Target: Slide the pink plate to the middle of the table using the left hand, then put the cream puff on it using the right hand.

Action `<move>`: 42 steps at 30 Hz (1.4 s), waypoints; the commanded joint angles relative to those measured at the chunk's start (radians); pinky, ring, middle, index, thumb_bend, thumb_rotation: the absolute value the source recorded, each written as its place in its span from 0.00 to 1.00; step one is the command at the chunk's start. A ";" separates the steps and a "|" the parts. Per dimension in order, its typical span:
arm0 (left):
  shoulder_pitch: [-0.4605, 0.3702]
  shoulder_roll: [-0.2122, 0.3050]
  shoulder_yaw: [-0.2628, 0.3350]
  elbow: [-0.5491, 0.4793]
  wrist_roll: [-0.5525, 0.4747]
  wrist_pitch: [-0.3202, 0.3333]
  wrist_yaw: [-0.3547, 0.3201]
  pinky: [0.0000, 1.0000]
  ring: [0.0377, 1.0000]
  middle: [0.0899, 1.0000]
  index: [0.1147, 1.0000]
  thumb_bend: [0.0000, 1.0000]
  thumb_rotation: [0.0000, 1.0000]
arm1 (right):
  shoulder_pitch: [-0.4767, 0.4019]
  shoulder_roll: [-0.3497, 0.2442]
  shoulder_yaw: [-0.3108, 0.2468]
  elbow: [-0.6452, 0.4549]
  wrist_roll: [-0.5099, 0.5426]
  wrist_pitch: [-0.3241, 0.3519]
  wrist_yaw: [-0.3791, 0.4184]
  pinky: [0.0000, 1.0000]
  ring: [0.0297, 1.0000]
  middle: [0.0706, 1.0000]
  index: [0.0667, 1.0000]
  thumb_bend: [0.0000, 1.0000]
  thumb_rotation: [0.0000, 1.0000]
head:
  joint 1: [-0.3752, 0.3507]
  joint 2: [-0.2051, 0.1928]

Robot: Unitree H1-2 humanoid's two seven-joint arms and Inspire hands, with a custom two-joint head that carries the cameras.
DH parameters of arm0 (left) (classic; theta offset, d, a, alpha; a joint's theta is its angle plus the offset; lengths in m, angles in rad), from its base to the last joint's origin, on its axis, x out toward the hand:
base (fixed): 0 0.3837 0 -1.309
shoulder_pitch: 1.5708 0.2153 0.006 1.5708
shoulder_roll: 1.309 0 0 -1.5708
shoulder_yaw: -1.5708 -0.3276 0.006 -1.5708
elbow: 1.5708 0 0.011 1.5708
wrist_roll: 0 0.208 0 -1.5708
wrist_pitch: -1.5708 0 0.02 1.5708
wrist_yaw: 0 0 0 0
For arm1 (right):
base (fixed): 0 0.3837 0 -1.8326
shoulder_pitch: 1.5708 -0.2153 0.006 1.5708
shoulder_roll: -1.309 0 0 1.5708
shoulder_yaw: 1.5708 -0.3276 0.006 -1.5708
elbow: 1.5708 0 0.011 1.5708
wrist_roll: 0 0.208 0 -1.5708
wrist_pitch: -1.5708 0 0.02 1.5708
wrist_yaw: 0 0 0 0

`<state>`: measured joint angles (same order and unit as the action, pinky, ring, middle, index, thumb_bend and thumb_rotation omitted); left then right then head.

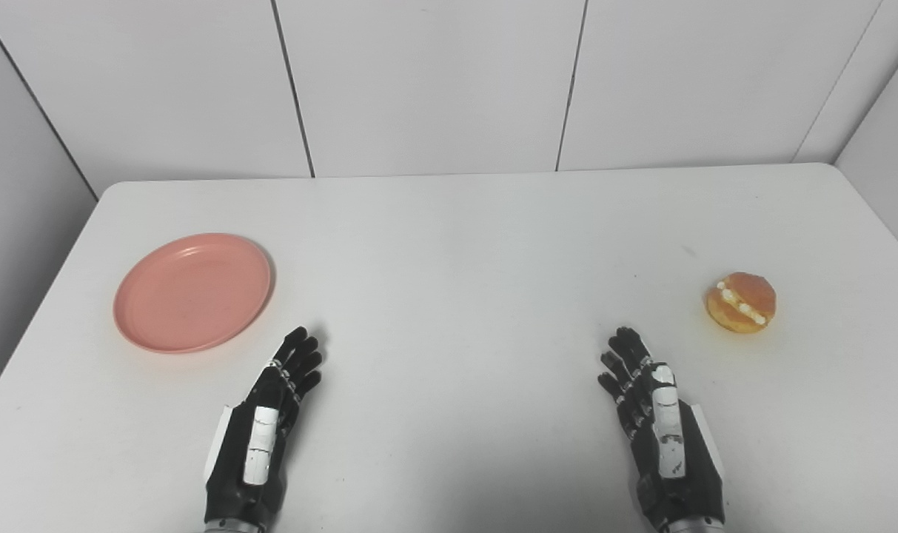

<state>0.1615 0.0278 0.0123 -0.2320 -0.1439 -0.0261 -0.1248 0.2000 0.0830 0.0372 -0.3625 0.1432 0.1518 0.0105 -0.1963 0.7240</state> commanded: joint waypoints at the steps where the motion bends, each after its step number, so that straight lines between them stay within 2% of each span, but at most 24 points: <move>1: 0.029 0.000 0.001 -0.013 0.007 -0.016 0.010 0.96 0.94 0.95 0.89 0.87 0.92 | 0.021 -0.006 0.004 -0.034 0.006 0.011 0.007 0.93 0.93 0.93 0.90 0.83 0.97 | 0.002 0.003; 14: 0.029 -0.002 -0.001 -0.013 0.018 -0.007 0.018 1.00 0.96 0.97 0.93 0.88 0.95 | 0.020 -0.007 0.008 -0.039 -0.002 0.022 0.007 0.94 0.93 0.93 0.91 0.83 0.98 | 0.000 0.006; 25: 0.025 -0.006 -0.002 0.020 0.025 -0.042 0.020 1.00 0.98 0.98 0.95 0.88 0.93 | 0.022 -0.011 0.002 -0.034 0.006 0.021 0.010 0.93 0.92 0.93 0.90 0.83 0.98 | 0.022 -0.007; 30: 0.028 -0.025 -0.024 0.040 0.041 -0.062 0.024 1.00 0.98 0.98 0.95 0.89 0.93 | 0.028 -0.033 -0.016 -0.013 0.027 -0.003 0.029 0.95 0.93 0.93 0.90 0.83 0.98 | 0.114 -0.054; 31: 0.027 -0.033 -0.033 0.048 0.048 -0.070 0.028 1.00 0.98 0.98 0.95 0.89 0.93 | 0.028 -0.040 -0.025 -0.004 0.037 -0.010 0.037 0.95 0.94 0.93 0.90 0.84 0.99 | 0.151 -0.072; 32: 0.028 -0.038 -0.041 0.051 0.056 -0.077 0.033 1.00 0.97 0.98 0.95 0.90 0.92 | 0.028 -0.046 -0.032 0.004 0.045 -0.017 0.044 0.96 0.94 0.94 0.90 0.84 0.99 | 0.151 -0.072; 33: 0.028 -0.045 -0.051 0.056 0.067 -0.085 0.040 0.99 0.97 0.98 0.95 0.90 0.92 | 0.027 -0.054 -0.042 0.017 0.055 -0.025 0.054 0.98 0.95 0.94 0.91 0.84 0.99 | 0.186 -0.090; 36: 0.033 -0.061 -0.075 0.063 0.095 -0.098 0.064 0.99 0.97 0.97 0.94 0.89 0.92 | 0.024 -0.070 -0.067 0.045 0.082 -0.046 0.081 1.00 0.96 0.95 0.93 0.85 0.99 | 0.217 -0.107; 42: 0.033 -0.095 -0.135 0.081 0.158 -0.119 0.119 0.99 0.97 0.97 0.93 0.89 0.91 | 0.015 -0.103 -0.106 0.110 0.117 -0.084 0.115 1.00 0.97 0.97 0.95 0.82 1.00 | 0.312 -0.178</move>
<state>0.1602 -0.0166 -0.0897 -0.1697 -0.0056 -0.1406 0.0011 0.1915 -0.0047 -0.0578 -0.2769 0.2535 0.0747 0.1242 0.0966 0.5599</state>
